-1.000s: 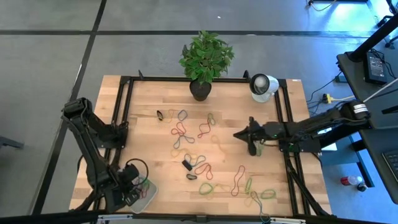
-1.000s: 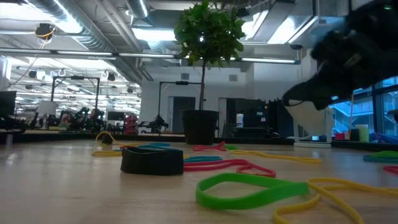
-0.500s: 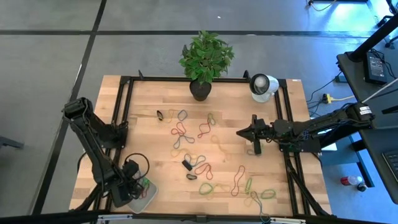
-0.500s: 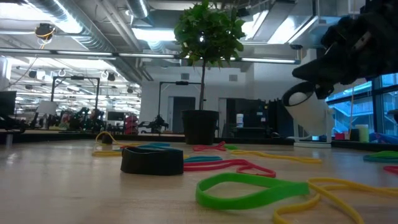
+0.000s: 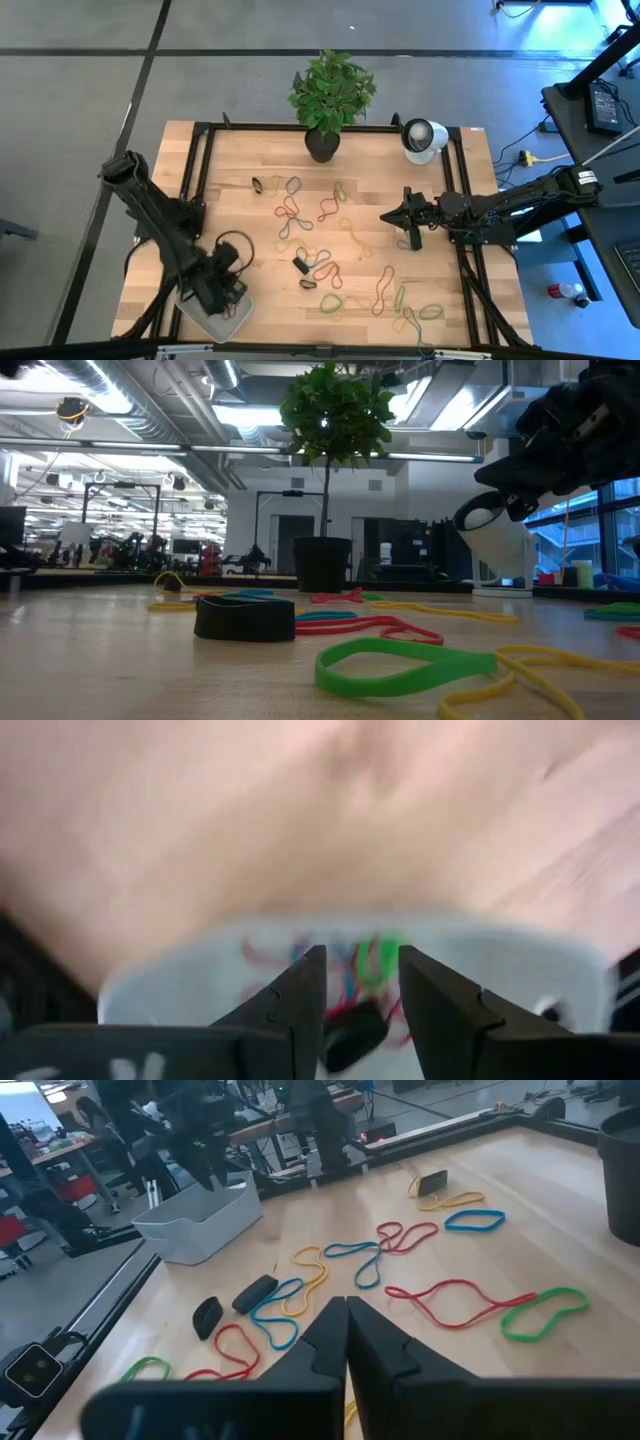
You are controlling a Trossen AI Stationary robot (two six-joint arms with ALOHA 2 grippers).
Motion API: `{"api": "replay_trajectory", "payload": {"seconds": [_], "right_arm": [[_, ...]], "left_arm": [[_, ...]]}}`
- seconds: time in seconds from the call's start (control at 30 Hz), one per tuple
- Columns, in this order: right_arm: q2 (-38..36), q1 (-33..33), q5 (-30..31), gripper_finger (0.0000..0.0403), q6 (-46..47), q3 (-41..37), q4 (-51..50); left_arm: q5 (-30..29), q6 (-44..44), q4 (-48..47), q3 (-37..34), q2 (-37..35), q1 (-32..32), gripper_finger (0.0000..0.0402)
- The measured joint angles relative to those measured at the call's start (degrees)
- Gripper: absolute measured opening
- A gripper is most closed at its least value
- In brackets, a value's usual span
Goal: Pick and place rubber bands into bin
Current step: Put the blue rubber band into the gray bin
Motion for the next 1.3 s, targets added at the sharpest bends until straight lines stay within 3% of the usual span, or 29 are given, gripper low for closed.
{"api": "replay_trajectory", "payload": {"seconds": [0.4, 0.57, 0.83, 1.0, 1.3], "right_arm": [[0.05, 1.3, 0.07, 0.0005, -2.33, 0.02, -0.58], [0.04, 1.28, 0.07, 0.0003, -6.69, 0.04, -0.4], [0.04, 1.3, -2.51, 0.0002, -7.66, 0.65, -4.95], [0.29, 1.3, -2.52, 0.0002, -6.61, 3.66, -13.7], [0.52, 1.28, -2.51, 0.0005, -7.91, 3.89, -13.62]], "left_arm": [[-9.02, 36.66, -1.33, 0.04, -7.2, 25.96, 0.0092], [-7.17, 51.56, -1.36, 0.04, -6.9, 37.71, 0.0101], [-2.68, 67.13, -1.33, 0.04, -3.97, 53.62, 0.0114], [-1.61, 74.59, -1.18, 0.04, -0.8, 60.08, 0.0123], [-1.11, 81.22, -0.4, 0.04, 4.69, 65.44, 0.0149]]}}
